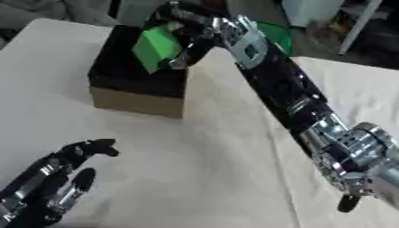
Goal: Pick up objects on the table and place them in the box.
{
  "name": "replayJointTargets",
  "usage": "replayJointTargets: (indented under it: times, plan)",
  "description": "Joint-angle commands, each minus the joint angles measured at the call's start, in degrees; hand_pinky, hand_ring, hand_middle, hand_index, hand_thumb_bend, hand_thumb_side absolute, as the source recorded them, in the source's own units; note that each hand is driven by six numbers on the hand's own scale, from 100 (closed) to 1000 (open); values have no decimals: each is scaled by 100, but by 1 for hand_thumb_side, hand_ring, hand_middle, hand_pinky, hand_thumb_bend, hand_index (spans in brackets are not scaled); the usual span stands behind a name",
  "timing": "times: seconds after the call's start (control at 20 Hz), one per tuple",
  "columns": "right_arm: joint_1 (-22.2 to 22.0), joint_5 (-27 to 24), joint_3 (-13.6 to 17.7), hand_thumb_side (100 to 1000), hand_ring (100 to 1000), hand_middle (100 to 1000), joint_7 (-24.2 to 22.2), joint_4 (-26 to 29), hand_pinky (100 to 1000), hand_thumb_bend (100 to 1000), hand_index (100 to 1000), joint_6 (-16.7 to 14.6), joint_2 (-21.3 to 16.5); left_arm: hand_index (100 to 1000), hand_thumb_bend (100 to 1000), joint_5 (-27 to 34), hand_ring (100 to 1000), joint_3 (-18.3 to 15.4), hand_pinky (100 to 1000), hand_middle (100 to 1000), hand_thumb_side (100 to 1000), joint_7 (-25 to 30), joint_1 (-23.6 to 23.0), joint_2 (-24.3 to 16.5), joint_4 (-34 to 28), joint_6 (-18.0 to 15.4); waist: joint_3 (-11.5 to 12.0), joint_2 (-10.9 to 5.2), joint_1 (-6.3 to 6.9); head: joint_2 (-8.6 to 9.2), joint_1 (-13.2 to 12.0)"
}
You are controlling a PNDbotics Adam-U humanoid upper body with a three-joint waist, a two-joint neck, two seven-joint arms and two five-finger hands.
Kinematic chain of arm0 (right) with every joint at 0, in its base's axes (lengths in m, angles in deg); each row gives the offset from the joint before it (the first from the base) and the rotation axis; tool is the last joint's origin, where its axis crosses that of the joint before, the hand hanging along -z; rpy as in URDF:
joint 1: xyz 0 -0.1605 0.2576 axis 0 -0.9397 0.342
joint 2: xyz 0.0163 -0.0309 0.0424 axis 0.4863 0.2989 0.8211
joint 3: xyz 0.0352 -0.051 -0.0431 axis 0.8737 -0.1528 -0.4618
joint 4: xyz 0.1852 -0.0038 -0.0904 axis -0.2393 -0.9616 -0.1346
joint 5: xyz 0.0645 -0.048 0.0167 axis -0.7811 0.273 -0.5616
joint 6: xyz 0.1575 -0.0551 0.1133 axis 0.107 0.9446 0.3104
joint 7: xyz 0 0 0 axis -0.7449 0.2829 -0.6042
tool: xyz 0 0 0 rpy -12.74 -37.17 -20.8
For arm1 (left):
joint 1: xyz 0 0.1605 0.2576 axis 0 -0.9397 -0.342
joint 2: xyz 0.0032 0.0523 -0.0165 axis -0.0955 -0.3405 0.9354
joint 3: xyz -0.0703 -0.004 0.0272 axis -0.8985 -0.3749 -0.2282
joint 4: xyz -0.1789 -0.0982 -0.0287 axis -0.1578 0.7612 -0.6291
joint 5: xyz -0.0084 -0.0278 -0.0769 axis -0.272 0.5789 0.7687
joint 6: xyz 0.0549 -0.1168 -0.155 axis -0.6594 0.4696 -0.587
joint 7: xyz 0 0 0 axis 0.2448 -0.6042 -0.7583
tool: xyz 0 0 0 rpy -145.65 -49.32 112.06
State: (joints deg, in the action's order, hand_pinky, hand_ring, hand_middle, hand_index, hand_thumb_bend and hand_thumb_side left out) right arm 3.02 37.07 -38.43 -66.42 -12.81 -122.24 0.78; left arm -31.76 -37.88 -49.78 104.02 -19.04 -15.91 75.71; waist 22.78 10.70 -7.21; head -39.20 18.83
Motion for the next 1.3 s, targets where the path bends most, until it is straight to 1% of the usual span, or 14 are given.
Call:
replayJointTargets:
  times: [0.05,0.1,0.15,0.2,0.25,0.3,0.45,0.65,0.7,0.8,0.85,0.9,1.1,1.3]
  plan:
    - [69,112,-34,110,803,785,-1415,162,846,377,869,-1551,-43,837,100,2,954,9,1000,735,663,22,89,6,-43,-9,-11,-72,45,11,15]
    - [49,106,-50,160,809,808,-1411,174,853,392,890,-1579,-30,838,100,0,954,11,1000,735,664,26,87,4,-42,-10,-20,-72,46,12,8]
    - [34,95,-63,160,809,808,-1409,184,853,392,890,-1601,-23,838,100,-2,954,12,1000,735,664,28,85,3,-41,-12,-27,-73,47,13,2]
    - [21,86,-73,236,830,858,-1406,195,867,447,918,-1619,-17,838,100,-4,954,13,1000,735,663,30,84,2,-39,-13,-34,-74,48,11,-3]
    - [9,80,-82,236,830,858,-1398,210,867,447,918,-1633,-13,838,100,-5,954,14,1000,735,663,31,85,1,-38,-14,-41,-75,49,8,-6]
    - [-1,79,-87,275,847,902,-1385,224,882,491,940,-1640,-15,838,100,-5,954,15,1000,735,663,31,84,1,-37,-15,-50,-78,51,5,-12]
    - [-27,37,-99,288,852,919,-1314,264,887,498,952,-1646,-33,838,100,-3,954,15,1000,735,663,32,74,-4,-32,-15,-86,-91,55,0,-28]
    - [-77,-142,-117,253,847,911,-1186,379,883,478,946,-1647,-134,838,100,-9,954,-1,1000,735,662,21,35,-23,-23,-15,-180,-122,59,-26,-78]
    - [-98,-253,-115,213,835,897,-1136,404,876,421,944,-1643,-177,839,100,-12,954,-14,1000,736,664,10,14,-26,-19,-13,-227,-134,62,-34,-105]
    - [-141,-634,-120,153,824,882,-1038,473,871,379,937,-1584,-290,838,100,-25,955,-52,1000,736,663,-23,-31,-33,-8,-8,-330,-154,68,-50,-172]
    - [-164,-843,-137,140,821,878,-1016,551,869,382,936,-1542,-370,838,100,-33,955,-68,1000,736,663,-40,-47,-40,-6,-8,-378,-163,70,-60,-207]
    - [-200,-1048,-140,100,810,865,-984,670,863,401,929,-1502,-477,838,100,-39,954,-91,1000,736,662,-62,-69,-52,-4,-9,-436,-177,72,-85,-253]
    - [-480,-1858,-80,100,778,828,-690,1214,851,316,918,-1140,-918,838,100,-73,955,-273,1000,737,657,-250,-191,-111,-13,-9,-686,-222,111,-146,-467]
    - [-953,-2618,91,100,750,794,-239,1820,835,215,904,-562,-1423,837,100,-85,955,-553,1000,738,654,-591,-311,-134,-55,21,-955,-251,179,-188,-675]
